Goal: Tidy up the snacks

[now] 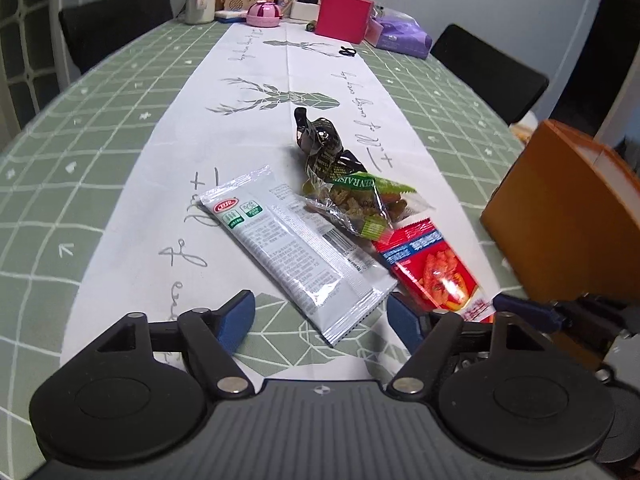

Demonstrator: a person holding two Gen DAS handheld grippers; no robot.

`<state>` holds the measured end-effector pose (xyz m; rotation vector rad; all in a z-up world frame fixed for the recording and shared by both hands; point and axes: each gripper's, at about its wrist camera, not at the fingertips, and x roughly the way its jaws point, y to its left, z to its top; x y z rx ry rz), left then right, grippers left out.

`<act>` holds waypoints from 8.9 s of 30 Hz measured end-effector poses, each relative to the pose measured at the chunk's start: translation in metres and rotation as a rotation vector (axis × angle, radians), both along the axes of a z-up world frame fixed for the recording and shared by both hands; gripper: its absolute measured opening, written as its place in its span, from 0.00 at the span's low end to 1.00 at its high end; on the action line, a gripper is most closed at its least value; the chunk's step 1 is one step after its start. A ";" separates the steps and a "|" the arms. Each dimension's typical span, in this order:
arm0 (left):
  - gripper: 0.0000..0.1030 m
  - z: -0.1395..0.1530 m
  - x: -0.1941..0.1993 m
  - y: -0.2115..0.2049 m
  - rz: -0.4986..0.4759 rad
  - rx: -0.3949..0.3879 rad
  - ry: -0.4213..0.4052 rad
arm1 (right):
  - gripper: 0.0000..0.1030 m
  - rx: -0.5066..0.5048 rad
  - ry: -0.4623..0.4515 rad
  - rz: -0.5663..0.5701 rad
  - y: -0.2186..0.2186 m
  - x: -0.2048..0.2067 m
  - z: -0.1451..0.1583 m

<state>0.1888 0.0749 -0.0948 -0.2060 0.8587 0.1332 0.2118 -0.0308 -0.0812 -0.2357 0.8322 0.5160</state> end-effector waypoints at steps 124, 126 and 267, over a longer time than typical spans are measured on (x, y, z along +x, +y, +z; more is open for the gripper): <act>0.86 0.010 -0.075 -0.002 0.066 0.014 0.126 | 0.67 0.007 0.048 0.088 -0.016 -0.067 0.014; 0.86 0.008 -0.076 -0.005 0.058 0.038 0.118 | 0.67 0.011 0.047 0.084 -0.017 -0.067 0.012; 0.55 0.068 0.130 -0.240 -0.685 0.371 0.164 | 0.35 -0.207 0.122 -0.070 -0.196 0.099 0.076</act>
